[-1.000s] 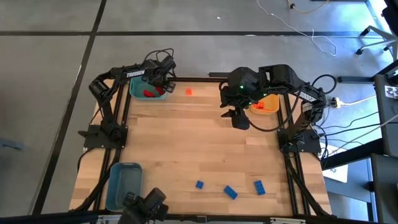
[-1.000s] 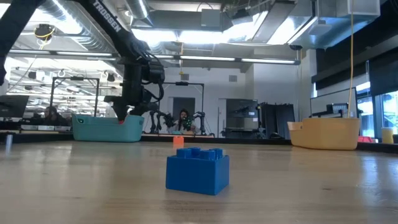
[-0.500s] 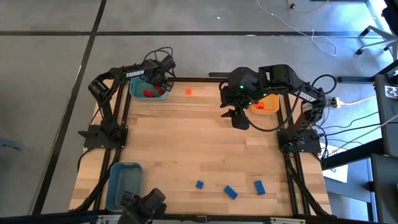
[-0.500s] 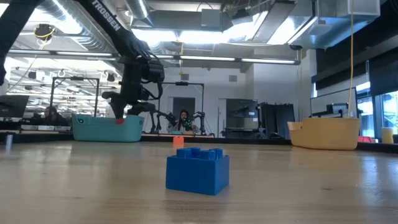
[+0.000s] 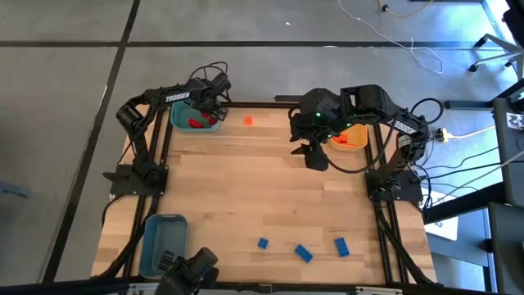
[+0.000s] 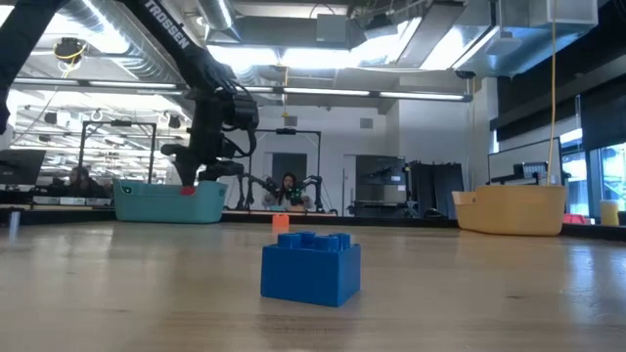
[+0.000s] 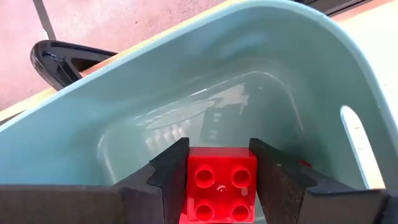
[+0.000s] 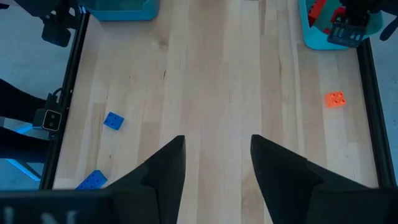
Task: Sort & place blocks by color
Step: Put the red game piece into the green bin
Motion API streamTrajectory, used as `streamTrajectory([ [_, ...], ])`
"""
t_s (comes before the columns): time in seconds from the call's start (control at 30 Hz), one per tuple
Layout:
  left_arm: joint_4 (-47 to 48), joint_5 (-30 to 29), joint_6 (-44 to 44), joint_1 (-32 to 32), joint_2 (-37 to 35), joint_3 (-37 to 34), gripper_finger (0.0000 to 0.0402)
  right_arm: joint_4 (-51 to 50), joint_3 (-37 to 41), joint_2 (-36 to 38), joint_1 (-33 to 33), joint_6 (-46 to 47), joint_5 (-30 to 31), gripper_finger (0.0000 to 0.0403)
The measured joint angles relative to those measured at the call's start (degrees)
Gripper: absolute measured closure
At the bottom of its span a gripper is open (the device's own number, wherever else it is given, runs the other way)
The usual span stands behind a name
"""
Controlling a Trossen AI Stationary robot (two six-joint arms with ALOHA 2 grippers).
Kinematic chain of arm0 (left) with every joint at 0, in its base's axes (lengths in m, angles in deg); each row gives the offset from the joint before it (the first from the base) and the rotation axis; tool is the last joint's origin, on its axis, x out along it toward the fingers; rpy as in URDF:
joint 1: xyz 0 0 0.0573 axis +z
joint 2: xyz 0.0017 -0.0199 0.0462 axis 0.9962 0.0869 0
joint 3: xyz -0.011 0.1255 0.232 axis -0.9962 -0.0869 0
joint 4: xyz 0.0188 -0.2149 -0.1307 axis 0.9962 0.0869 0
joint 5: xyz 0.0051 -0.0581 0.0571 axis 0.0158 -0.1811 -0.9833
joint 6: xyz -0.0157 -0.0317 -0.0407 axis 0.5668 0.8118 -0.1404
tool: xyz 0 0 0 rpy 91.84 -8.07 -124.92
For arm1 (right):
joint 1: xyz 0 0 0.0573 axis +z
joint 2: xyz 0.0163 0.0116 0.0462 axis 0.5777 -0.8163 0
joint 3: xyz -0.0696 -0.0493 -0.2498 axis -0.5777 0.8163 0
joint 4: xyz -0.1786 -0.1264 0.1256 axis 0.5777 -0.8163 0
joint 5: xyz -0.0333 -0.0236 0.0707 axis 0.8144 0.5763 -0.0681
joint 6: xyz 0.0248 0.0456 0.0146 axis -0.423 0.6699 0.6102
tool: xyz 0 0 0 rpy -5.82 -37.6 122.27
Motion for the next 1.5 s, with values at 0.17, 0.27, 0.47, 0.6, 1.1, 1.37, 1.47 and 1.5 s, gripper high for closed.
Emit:
streamTrajectory([
  [0.17,0.35,-0.45,-1.58,0.00,0.00,0.00,0.0246,0.00,0.00,0.00,-0.01,-0.01,-0.02,0.0222],
  [0.27,1.00,-0.15,-1.73,0.00,0.00,0.00,0.0243,0.00,0.00,0.00,0.00,0.00,0.00,0.0222],
  [0.47,2.19,0.04,-1.08,0.26,0.00,0.00,0.0244,0.00,0.00,0.00,-0.01,0.98,-0.01,0.0222],
  [0.6,2.57,1.19,-1.31,0.26,0.00,0.00,0.0243,0.00,0.00,0.00,-0.02,1.23,-0.02,0.0222],
  [1.1,1.17,-4.75,-6.93,0.19,0.00,0.00,0.0243,0.02,0.00,0.00,-0.02,1.25,-0.02,0.0222],
  [1.37,1.36,-4.62,-4.26,0.22,0.02,0.02,0.0242,0.01,0.00,0.00,-0.02,1.11,-0.02,0.0222],
  [1.47,1.46,-4.23,-4.26,0.22,0.02,0.02,0.0242,0.02,0.00,0.00,-0.01,0.99,-0.02,0.0222],
  [1.5,1.46,-3.65,-4.28,0.22,0.02,0.02,0.0243,0.00,0.00,0.00,-0.02,0.96,-0.02,0.0222],
])
